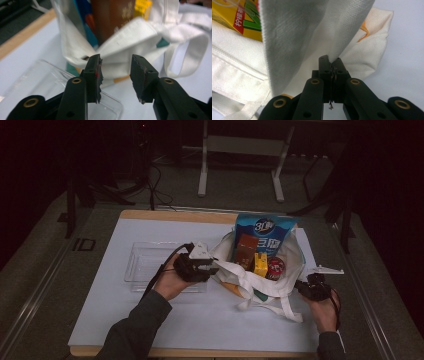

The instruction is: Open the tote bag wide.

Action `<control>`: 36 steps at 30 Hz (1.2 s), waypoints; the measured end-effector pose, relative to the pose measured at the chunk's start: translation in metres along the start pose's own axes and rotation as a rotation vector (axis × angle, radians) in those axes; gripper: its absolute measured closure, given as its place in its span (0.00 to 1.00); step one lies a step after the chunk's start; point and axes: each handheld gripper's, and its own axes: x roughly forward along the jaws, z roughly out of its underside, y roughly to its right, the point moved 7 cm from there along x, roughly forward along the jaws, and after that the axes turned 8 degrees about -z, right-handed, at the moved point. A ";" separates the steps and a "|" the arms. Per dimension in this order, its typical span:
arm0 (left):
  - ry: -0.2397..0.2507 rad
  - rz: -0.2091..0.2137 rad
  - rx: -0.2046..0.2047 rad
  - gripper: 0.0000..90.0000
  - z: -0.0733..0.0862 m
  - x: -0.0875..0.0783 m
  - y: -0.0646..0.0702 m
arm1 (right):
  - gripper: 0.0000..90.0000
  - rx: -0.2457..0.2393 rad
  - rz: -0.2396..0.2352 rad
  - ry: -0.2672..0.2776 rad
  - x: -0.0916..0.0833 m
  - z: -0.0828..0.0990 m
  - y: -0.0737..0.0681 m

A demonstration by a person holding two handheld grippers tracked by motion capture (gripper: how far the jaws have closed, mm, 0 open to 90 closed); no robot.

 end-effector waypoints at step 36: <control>-0.239 -0.116 -0.016 0.92 0.012 0.071 -0.024 | 0.77 -0.015 0.068 -0.002 -0.013 -0.002 0.005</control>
